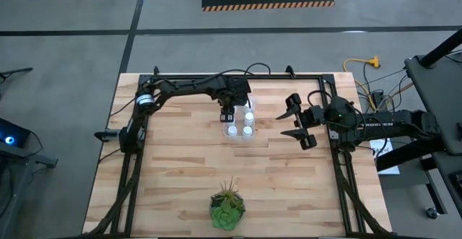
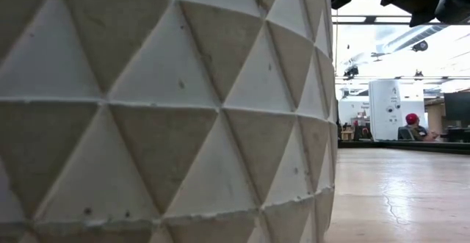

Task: Pick and place pill bottles into a basket
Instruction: Put the white pill bottle into the transparent bin, then return to Home Position

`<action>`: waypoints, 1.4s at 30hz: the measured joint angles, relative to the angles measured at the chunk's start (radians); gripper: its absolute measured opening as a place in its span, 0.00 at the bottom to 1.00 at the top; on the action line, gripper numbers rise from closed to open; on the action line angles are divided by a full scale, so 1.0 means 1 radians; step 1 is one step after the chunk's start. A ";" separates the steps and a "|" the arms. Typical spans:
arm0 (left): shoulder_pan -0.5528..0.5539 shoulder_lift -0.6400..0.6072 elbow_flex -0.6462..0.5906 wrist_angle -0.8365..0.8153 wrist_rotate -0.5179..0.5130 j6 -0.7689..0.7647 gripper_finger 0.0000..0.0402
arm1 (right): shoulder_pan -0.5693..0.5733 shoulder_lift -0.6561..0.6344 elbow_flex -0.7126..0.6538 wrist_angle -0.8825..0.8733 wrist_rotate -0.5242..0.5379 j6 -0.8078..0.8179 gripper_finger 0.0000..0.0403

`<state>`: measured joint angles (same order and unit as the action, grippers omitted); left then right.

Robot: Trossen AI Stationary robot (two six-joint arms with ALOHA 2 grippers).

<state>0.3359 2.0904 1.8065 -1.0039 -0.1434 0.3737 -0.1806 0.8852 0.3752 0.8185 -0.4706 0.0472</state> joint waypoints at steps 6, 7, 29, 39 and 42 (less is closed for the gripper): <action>0.000 0.002 0.000 -0.002 -0.017 0.000 0.36 | 0.000 0.000 -0.002 0.001 0.000 0.003 0.54; 0.000 0.002 0.000 -0.003 -0.024 0.000 0.36 | 0.000 0.000 -0.002 0.001 0.000 0.003 0.54; 0.000 0.002 -0.012 -0.020 -0.046 -0.001 0.47 | 0.000 0.000 -0.002 0.002 0.000 0.013 0.54; -0.005 -0.003 0.048 -0.001 -0.077 -0.031 0.47 | 0.000 0.000 -0.003 0.003 0.000 0.013 0.54; -0.014 -0.020 0.071 0.001 -0.077 -0.031 0.47 | 0.000 0.000 -0.003 0.006 0.000 0.013 0.54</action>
<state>0.3221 2.0700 1.8774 -1.0027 -0.2203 0.3431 -0.1806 0.8852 0.3725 0.8244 -0.4706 0.0602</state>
